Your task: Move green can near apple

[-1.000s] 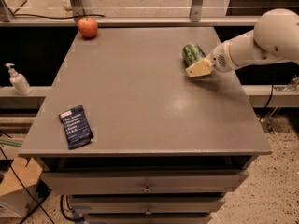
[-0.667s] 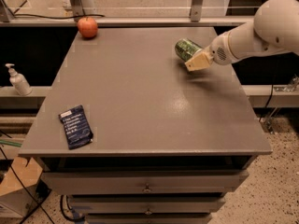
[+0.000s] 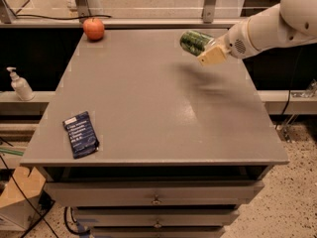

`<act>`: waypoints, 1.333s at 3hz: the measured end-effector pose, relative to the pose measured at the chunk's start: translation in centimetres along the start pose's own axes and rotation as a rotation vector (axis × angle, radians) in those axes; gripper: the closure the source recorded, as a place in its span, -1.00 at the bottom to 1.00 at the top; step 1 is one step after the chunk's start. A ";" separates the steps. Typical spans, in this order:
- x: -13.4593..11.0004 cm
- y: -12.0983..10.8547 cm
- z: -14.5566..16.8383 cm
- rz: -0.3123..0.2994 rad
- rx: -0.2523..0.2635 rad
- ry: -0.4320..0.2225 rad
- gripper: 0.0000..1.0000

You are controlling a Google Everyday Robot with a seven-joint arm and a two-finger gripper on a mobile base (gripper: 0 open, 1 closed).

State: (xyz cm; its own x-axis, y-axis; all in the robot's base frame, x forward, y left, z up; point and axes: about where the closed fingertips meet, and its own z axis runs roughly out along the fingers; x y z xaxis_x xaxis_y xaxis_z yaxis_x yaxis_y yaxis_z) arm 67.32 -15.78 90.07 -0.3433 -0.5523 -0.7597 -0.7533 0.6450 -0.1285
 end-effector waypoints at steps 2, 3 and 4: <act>-2.1 0.1 4.2 0.057 -0.028 -0.101 1.00; -4.8 0.4 7.7 0.056 -0.068 -0.160 1.00; -6.4 1.6 11.7 0.049 -0.106 -0.171 1.00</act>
Offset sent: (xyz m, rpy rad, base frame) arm 0.0606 0.0630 -0.0078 0.2168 -0.0624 0.0127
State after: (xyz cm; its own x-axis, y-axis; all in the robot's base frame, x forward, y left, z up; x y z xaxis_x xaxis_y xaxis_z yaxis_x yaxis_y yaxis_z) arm 74.83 -5.06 87.28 -0.2878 -0.4184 -0.8614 -0.7960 0.6047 -0.0277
